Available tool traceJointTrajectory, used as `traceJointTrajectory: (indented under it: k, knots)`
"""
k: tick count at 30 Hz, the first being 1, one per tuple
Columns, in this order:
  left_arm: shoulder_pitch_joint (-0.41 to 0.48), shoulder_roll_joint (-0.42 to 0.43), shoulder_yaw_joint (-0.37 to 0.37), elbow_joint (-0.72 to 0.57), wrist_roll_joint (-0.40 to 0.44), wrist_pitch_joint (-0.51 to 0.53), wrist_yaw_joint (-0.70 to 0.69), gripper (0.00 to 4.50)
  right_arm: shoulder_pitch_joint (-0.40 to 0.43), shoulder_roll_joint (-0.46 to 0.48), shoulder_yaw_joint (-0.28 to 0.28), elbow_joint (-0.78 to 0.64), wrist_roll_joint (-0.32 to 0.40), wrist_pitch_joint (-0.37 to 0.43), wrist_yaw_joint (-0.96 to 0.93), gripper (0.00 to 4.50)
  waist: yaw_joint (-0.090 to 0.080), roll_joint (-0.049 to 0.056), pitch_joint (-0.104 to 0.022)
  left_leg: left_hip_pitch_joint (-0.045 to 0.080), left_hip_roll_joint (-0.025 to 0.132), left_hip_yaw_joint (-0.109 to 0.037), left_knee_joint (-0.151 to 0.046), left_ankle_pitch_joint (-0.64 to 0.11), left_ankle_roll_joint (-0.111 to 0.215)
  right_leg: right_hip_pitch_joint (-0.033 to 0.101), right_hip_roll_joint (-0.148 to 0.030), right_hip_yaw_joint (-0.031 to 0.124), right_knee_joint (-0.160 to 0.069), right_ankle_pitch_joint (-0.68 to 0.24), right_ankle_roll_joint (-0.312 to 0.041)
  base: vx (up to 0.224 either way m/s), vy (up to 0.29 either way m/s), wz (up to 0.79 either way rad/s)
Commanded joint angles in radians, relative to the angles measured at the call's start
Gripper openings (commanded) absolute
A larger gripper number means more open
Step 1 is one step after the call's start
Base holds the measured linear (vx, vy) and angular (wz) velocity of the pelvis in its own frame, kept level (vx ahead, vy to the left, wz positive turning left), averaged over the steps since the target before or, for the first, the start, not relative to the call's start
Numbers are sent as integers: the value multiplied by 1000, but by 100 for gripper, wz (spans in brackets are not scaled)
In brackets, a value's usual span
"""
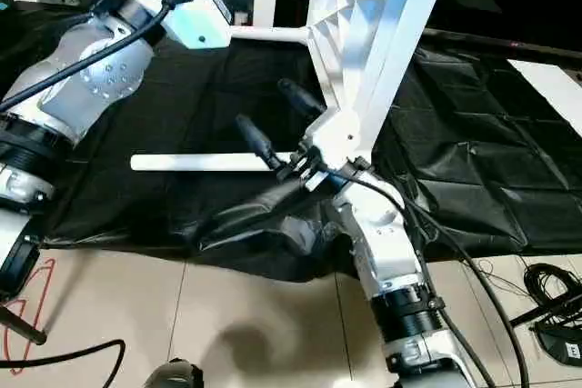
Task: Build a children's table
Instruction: Flip table
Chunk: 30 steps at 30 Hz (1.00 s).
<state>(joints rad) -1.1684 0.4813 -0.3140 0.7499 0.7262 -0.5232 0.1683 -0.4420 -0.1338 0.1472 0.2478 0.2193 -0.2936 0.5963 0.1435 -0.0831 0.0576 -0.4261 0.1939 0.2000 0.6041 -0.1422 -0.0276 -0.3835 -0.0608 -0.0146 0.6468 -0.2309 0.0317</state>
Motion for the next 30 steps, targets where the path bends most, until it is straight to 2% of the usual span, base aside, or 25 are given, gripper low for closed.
traceJointTrajectory:
  k: [1, 4, 11, 14, 16, 17, 22, 25, 30]
  knots:
    - [-48, -1, -4, 11, 17, 35, 28, 219, 3, -7, -2, -15, -15, 9, 6, 393, -5, 27, -73, 62, 44, -37, -79, -323, -80, 5, -73, 22, -71, -22, -156, 0, 0, 0]
    - [-61, 3, -2, 22, 36, 69, 60, 197, 4, -8, 1, -16, -18, 11, 9, 393, -5, 26, -72, 61, 44, -38, -80, -328, -81, 5, -74, 22, -71, -32, -157, 0, 0, 0]
    - [-69, -2, 9, 46, 6, 41, 46, 197, 8, -9, 9, -19, -23, 15, 12, 393, -2, 27, -74, 61, 44, -37, -78, -305, -72, 6, -73, 22, -69, 7, -161, 0, 0, 0]
    - [-66, -3, 14, 37, -3, 30, 63, 236, 10, -9, 10, -21, -28, 16, 14, 393, -3, 26, -72, 61, 44, -37, -80, -319, -73, 5, -73, 22, -71, -10, -162, 0, 0, 0]
    - [-69, -1, 7, 39, 5, 34, 68, 243, 10, -9, 10, -21, -29, 17, 15, 393, -3, 24, -72, 62, 45, -37, -79, -325, -73, 5, -74, 22, -72, -21, -161, 0, 0, 0]
    - [-74, 2, -1, 46, 22, 43, 81, 261, 9, -9, 10, -20, -31, 17, 16, 393, -3, 25, -72, 61, 45, -37, -80, -326, -74, 5, -74, 23, -72, -26, -160, 0, 0, 0]
    - [-88, 16, -28, 68, 81, 77, 124, 284, 7, -10, 13, -17, -31, 16, 17, 393, -4, 26, -72, 62, 45, -38, -79, -324, -73, 3, -74, 23, -72, -29, -153, 0, 0, 0]
    - [-102, 21, -36, 84, 106, 103, 168, 316, 8, -7, 15, -15, -32, 16, 19, 393, -4, 26, -72, 60, 45, -39, -79, -318, -73, 5, -73, 23, -71, -16, -153, 0, 0, 0]
    - [-134, 13, -51, 153, 114, 116, 177, 316, 7, -3, 19, -10, -35, 18, 21, 393, -3, 25, -72, 60, 43, -38, -77, -295, -63, 6, -73, 23, -71, 5, -157, 0, 0, 0]
